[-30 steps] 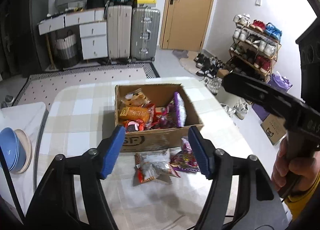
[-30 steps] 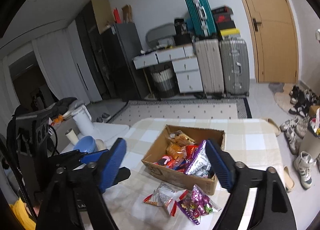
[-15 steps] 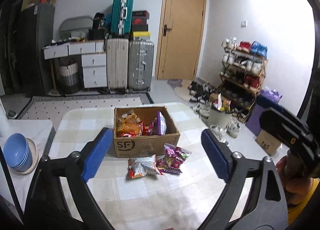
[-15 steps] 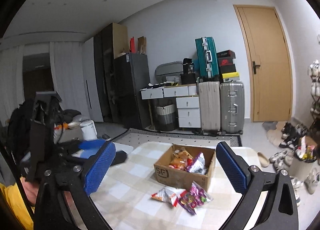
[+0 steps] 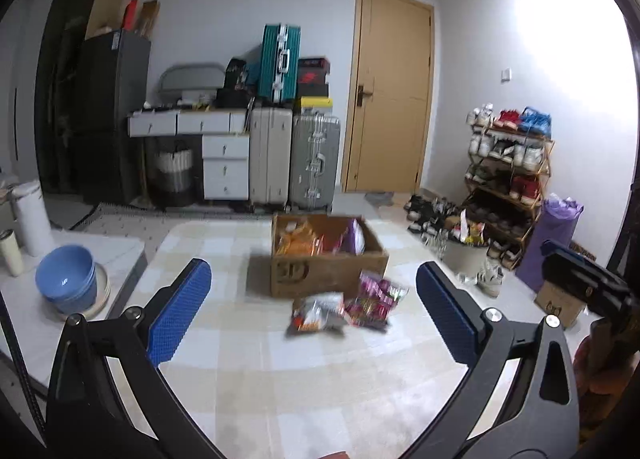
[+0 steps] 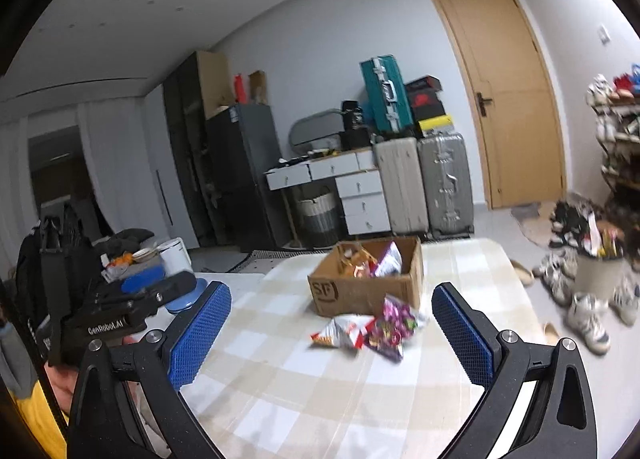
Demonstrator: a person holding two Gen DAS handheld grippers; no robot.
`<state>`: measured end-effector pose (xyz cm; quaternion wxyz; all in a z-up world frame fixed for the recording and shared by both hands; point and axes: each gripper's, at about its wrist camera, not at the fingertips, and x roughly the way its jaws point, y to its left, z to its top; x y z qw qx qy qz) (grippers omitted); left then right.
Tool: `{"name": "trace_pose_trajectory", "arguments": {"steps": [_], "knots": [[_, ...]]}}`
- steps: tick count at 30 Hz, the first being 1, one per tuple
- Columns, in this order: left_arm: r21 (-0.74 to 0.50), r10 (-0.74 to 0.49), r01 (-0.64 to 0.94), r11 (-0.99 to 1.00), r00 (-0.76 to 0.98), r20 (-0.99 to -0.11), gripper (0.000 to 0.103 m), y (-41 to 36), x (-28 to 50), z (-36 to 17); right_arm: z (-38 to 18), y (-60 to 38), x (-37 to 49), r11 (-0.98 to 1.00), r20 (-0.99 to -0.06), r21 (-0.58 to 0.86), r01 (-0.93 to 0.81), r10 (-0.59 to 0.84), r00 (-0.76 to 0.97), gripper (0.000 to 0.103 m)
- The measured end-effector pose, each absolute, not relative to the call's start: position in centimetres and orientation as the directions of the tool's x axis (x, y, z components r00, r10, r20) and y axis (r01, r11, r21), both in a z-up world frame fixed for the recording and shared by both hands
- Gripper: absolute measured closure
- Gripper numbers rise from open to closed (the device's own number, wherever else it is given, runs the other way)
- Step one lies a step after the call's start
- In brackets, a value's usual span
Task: Organize snacks
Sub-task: 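Withdraw both tools from the box toward the remaining snack bags, then grasp the white chip bag with the left tool while the right tool grasps the purple candy bag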
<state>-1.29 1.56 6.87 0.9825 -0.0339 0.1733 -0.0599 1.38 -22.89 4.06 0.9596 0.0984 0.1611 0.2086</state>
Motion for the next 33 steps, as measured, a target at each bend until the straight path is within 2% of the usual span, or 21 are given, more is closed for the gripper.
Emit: {"name": "trace_pose_trajectory", "arguments": {"steps": [3, 7, 17, 25, 33], "knots": [[-0.124, -0.135, 0.093, 0.988, 0.908, -0.396, 0.000, 2.3, -1.4, 4.8, 3.0, -22.8, 0.6, 0.883, -0.251, 0.279, -0.377, 0.446, 0.859, 0.001], [-0.145, -0.137, 0.077, 0.986, 0.874, -0.465, 0.000, 2.7, -0.4, 2.3, 1.8, -22.1, 0.6, 0.874, -0.273, 0.285, -0.393, 0.467, 0.841, 0.001], [-0.136, -0.135, 0.071, 0.988, 0.827, -0.546, 0.000, 1.5, 3.9, -2.1, -1.5, -21.7, 3.2, 0.867, -0.351, 0.325, -0.378, 0.482, 0.803, 0.001], [-0.147, -0.133, 0.051, 0.988, 0.761, -0.635, 0.001, 0.9, 9.6, -6.7, -5.7, -22.3, 7.8, 0.862, -0.439, 0.387, -0.327, 0.484, 0.757, 0.001], [-0.167, -0.148, 0.040, 0.985, 0.688, -0.710, 0.001, 0.4, 18.8, -11.1, -8.0, -22.8, 15.3, 0.876, -0.519, 0.389, -0.284, 0.464, 0.718, 0.001]]}}
